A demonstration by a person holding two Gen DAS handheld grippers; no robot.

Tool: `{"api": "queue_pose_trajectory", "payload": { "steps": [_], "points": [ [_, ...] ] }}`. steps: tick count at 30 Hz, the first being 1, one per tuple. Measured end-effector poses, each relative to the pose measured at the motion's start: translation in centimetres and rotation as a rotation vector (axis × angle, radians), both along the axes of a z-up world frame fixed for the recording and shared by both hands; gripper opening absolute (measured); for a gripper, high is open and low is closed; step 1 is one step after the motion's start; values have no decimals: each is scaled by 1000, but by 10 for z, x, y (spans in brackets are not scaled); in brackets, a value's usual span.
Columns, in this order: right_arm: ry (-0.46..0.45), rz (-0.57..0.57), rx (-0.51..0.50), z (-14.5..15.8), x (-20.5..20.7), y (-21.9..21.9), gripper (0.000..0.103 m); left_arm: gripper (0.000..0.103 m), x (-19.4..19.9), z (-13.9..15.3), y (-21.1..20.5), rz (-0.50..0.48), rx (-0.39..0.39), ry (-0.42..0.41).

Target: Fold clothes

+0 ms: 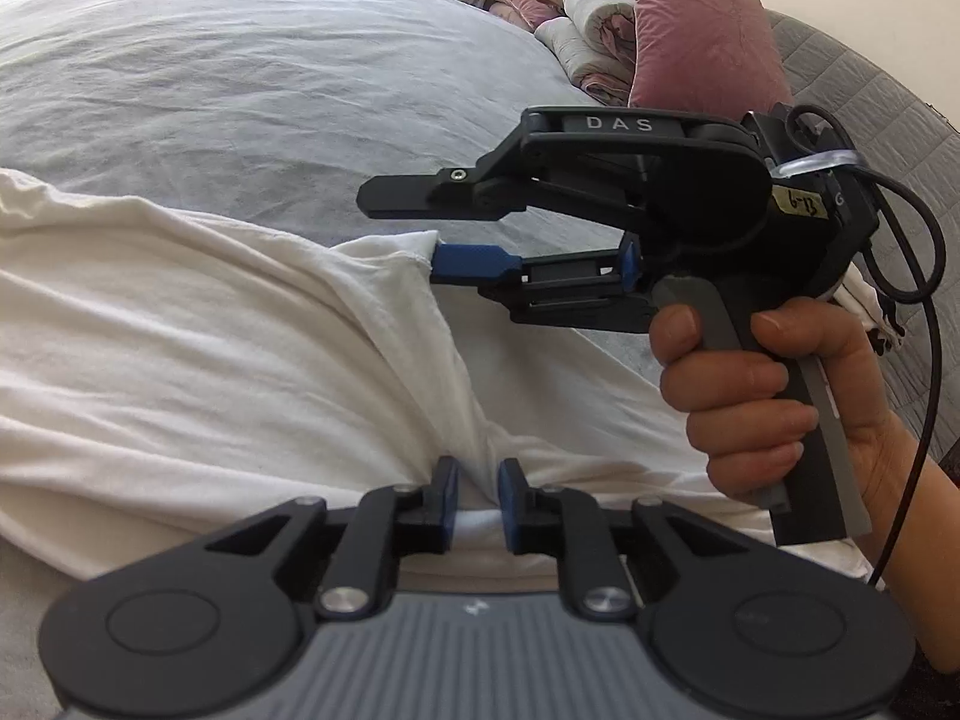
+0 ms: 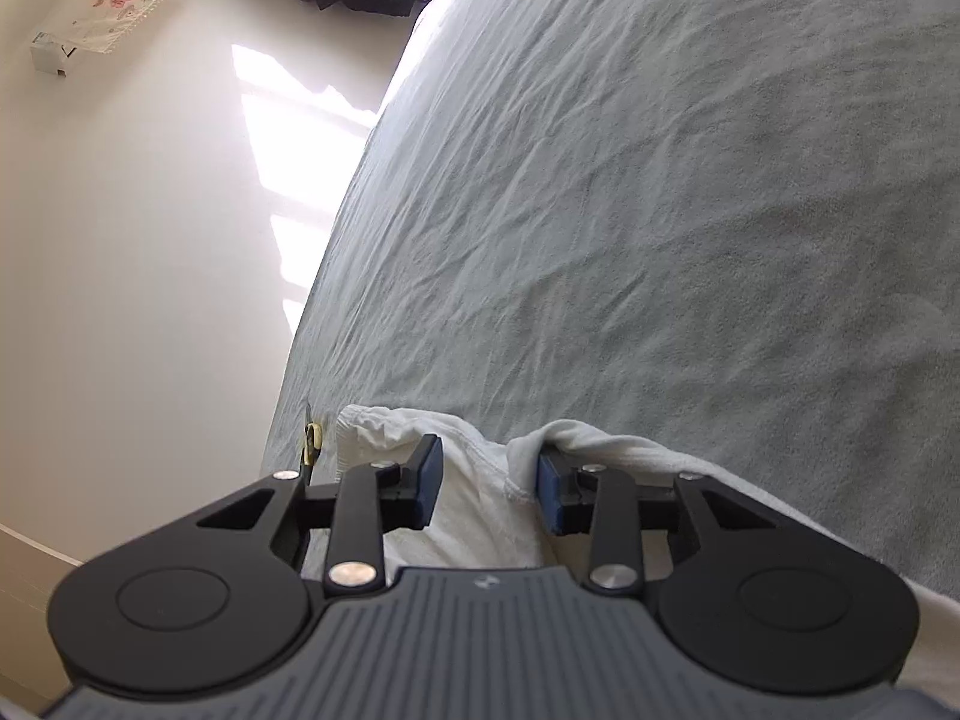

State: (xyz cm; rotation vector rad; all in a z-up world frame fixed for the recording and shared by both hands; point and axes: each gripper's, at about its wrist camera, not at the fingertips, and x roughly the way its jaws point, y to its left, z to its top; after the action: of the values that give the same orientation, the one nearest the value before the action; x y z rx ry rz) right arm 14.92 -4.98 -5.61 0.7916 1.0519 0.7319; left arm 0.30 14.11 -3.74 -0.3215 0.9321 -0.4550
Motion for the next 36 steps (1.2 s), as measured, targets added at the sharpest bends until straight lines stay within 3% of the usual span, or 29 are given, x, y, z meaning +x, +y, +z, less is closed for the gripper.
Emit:
{"api": "queue_pose_trajectory", "payload": {
  "steps": [8, 10, 11, 16, 21, 27, 32, 34, 36],
  "points": [
    [19, -8, -16, -10, -4, -8, 26, 30, 3, 8, 3, 18, 7, -43],
    [-2, -4, -37, -7, -5, -7, 9, 30, 8, 6, 4, 28, 5, -34],
    [-23, -8, -63, -4, -5, -6, 6, 30, 10, 5, 5, 32, 3, -29],
    [-176, -50, -180, 22, 4, -4, 5, 30, 12, 0, 1, 10, 37, -7],
    [-225, -14, -352, 11, 21, 10, 5, 30, 12, -2, -1, -11, 55, -12],
    [-345, 34, -435, 1, 7, 18, 4, 30, 14, -1, 5, -7, 25, -8],
    [-308, 76, -409, 15, 5, 13, 20, 30, 15, 5, 9, 17, 0, -17],
    [-302, 79, -389, 20, 0, 7, 39, 30, 16, 8, 9, 28, 3, -31],
    [-304, 75, -378, 26, -7, -1, 39, 30, 19, 11, 10, 41, 5, -49]
  ]
}}
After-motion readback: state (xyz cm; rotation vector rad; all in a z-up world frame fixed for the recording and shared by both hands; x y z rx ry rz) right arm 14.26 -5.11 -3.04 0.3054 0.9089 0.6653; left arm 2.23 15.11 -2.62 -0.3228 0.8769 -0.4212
